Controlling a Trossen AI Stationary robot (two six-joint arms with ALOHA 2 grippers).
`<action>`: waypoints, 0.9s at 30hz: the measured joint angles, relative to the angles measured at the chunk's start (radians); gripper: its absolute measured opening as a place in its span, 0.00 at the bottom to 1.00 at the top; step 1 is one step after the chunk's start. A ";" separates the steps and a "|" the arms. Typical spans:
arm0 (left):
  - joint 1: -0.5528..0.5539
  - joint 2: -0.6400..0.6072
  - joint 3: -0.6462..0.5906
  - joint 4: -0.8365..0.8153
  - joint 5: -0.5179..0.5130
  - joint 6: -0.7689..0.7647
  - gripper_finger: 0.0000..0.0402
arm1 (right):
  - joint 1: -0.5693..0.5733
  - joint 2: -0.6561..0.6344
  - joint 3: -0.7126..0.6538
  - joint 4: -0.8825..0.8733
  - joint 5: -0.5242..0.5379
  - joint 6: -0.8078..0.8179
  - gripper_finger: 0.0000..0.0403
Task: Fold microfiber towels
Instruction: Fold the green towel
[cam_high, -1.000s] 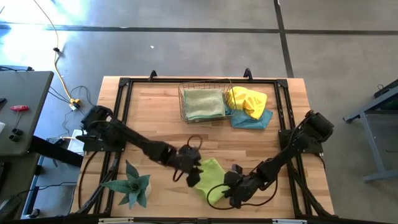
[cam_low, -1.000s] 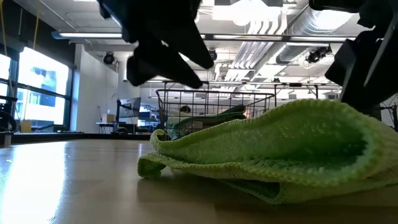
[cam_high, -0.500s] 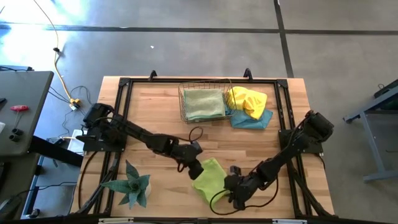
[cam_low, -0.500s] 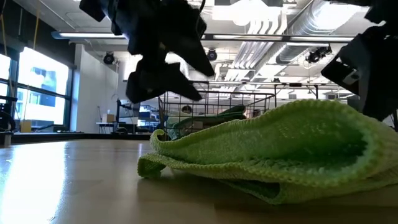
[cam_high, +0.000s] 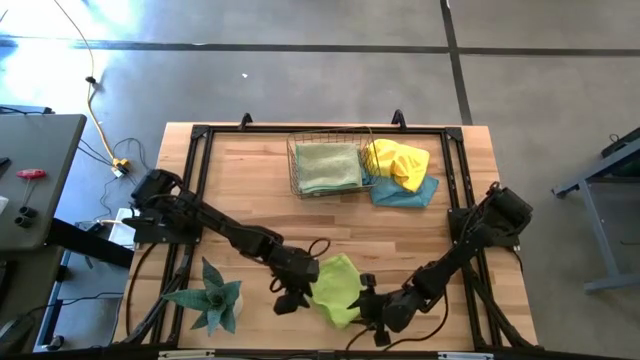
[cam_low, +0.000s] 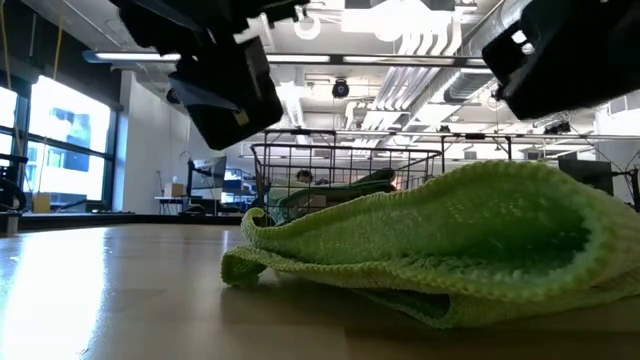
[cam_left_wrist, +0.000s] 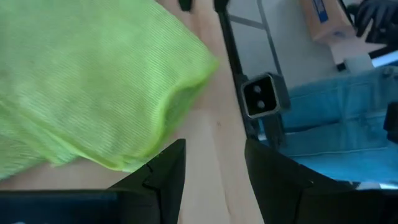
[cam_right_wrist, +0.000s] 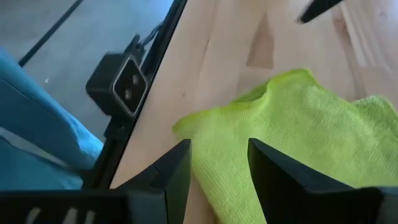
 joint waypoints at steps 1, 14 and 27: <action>-0.005 0.000 0.000 -0.001 0.000 0.000 0.39 | 0.000 0.000 0.000 0.008 0.003 -0.003 0.38; -0.037 0.000 0.000 -0.002 -0.032 0.071 0.39 | 0.012 0.056 0.024 0.086 -0.026 -0.224 0.38; 0.038 0.050 0.000 0.008 -0.260 -0.281 0.39 | 0.012 0.056 0.026 -0.005 -0.027 -0.246 0.38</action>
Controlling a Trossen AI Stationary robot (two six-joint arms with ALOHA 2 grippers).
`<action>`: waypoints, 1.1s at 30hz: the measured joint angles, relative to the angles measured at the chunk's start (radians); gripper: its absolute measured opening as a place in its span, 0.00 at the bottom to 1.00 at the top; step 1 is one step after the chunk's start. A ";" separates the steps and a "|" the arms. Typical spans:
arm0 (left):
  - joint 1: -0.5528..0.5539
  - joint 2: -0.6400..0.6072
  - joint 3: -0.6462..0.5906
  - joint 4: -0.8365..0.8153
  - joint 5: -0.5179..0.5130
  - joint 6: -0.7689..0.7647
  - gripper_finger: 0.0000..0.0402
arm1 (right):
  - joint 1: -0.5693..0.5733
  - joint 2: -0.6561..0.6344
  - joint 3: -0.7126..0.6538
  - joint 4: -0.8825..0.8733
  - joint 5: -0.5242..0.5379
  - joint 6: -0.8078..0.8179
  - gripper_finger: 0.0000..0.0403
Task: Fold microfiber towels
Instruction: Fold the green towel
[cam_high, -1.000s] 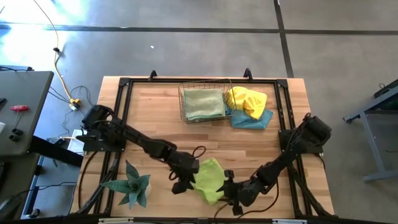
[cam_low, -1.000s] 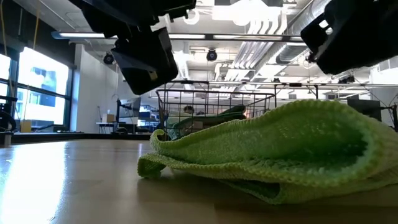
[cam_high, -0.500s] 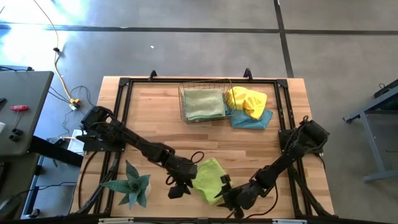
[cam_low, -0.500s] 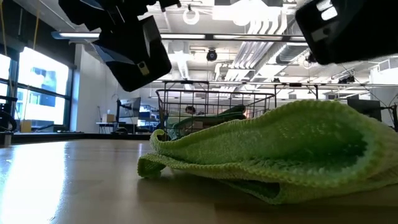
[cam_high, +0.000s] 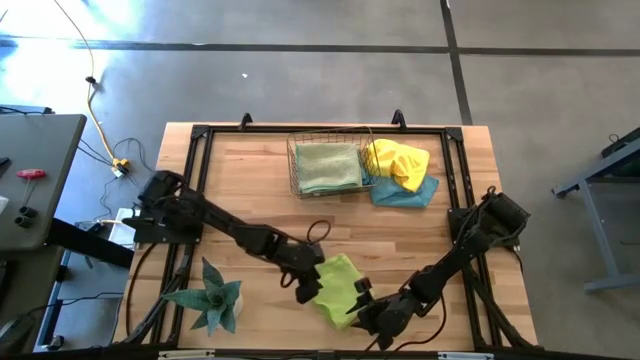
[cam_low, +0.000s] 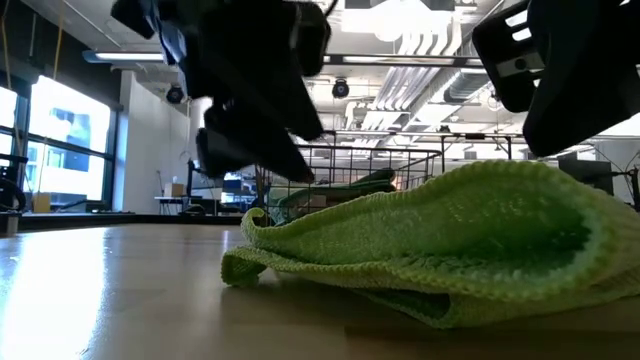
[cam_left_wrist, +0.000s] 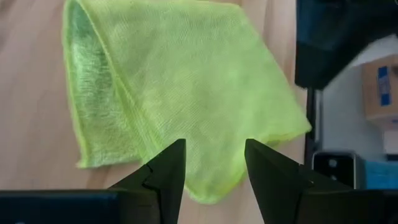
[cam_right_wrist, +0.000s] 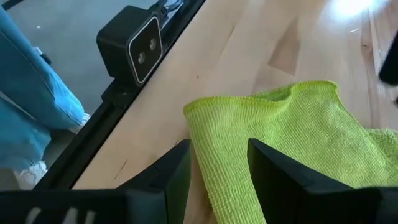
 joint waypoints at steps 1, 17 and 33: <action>0.002 0.018 0.001 0.023 0.009 -0.024 0.39 | 0.000 0.000 0.000 -0.001 0.000 0.011 0.38; -0.039 0.096 0.000 -0.017 -0.001 -0.268 0.39 | -0.007 0.000 0.000 -0.066 0.021 0.088 0.38; -0.086 0.117 0.000 0.021 -0.048 -0.393 0.39 | -0.023 0.056 -0.001 -0.101 -0.017 0.126 0.38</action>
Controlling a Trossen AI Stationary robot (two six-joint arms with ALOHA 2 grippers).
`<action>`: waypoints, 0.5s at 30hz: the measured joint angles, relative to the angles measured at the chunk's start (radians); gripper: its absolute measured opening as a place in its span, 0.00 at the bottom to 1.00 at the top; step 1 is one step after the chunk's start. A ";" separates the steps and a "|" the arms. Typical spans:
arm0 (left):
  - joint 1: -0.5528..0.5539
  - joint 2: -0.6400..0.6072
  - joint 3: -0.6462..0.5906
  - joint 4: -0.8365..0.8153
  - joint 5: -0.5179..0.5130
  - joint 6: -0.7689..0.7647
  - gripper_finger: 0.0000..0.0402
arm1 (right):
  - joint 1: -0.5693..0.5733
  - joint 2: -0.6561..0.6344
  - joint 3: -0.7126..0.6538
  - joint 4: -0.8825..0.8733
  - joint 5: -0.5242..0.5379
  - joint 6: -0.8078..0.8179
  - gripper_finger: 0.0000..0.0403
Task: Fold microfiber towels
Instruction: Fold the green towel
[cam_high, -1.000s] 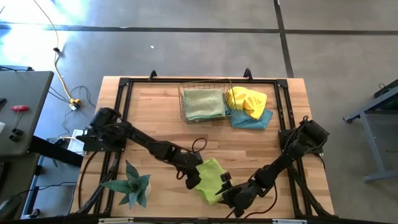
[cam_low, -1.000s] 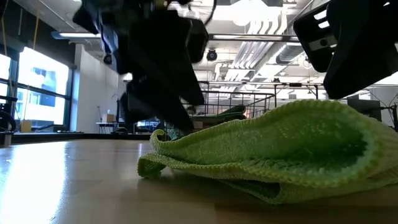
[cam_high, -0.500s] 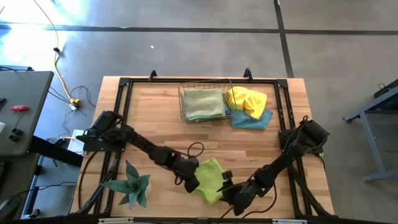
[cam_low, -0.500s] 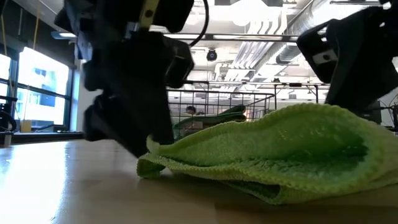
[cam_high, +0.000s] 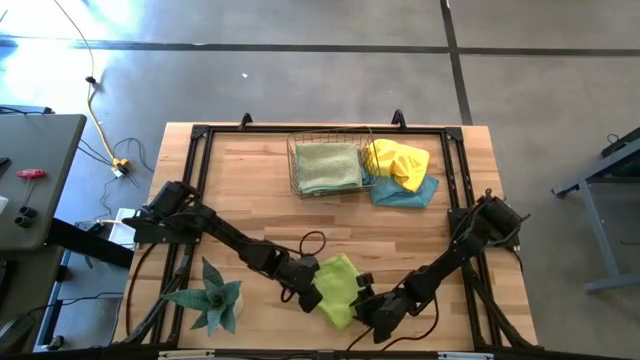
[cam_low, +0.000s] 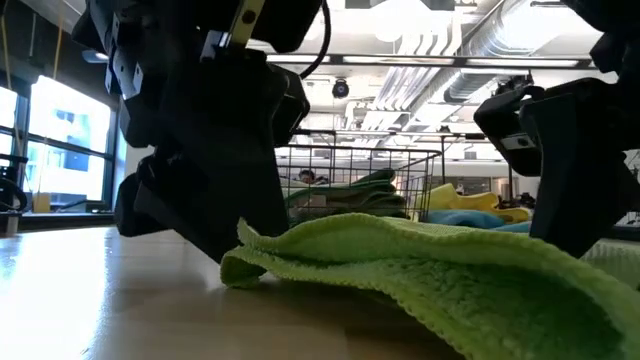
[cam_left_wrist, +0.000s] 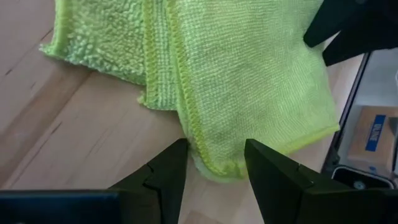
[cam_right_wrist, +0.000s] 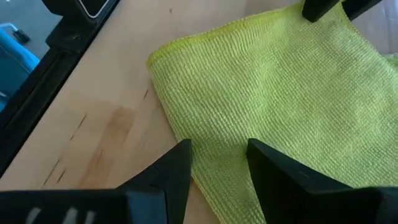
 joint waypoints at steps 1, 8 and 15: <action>0.000 0.002 0.000 0.003 0.001 -0.008 0.39 | 0.000 0.002 0.000 0.001 0.000 0.000 0.38; 0.002 0.017 0.002 0.019 -0.017 -0.024 0.34 | 0.000 0.002 0.000 0.002 0.001 0.000 0.38; 0.011 0.017 0.000 0.008 0.010 0.022 0.04 | 0.000 0.002 0.000 0.002 0.041 0.007 0.38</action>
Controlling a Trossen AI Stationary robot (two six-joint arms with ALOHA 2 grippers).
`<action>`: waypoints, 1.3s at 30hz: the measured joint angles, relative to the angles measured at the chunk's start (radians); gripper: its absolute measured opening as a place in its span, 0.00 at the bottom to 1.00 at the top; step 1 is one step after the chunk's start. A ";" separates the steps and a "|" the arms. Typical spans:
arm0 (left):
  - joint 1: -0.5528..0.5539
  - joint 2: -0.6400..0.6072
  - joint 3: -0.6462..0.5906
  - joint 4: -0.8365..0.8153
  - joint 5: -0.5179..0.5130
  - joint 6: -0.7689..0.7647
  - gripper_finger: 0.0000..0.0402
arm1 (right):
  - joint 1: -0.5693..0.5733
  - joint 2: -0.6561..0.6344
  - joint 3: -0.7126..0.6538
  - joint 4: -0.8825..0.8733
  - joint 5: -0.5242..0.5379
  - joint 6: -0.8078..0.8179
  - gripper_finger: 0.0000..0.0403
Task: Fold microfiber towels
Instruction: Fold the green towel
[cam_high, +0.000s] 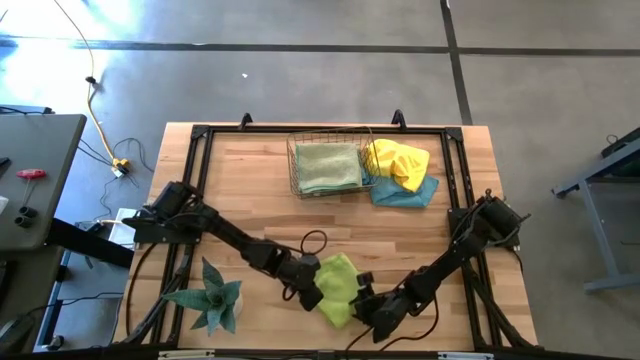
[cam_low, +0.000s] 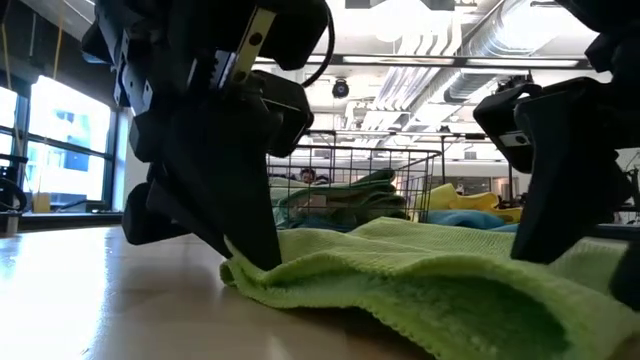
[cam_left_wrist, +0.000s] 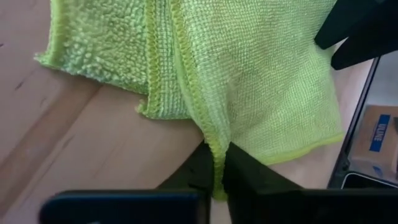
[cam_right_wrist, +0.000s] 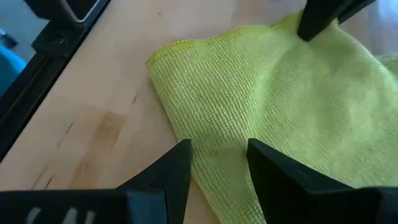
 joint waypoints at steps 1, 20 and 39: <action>0.003 0.000 0.000 0.000 0.007 0.001 0.02 | 0.000 0.000 0.000 0.000 0.011 0.007 0.38; 0.121 0.000 0.200 -0.284 0.141 0.380 0.00 | 0.001 -0.111 0.000 -0.120 0.104 0.141 0.38; 0.209 -0.003 0.405 -0.552 -0.058 0.888 0.00 | 0.080 -0.197 0.000 -0.269 0.316 0.356 0.38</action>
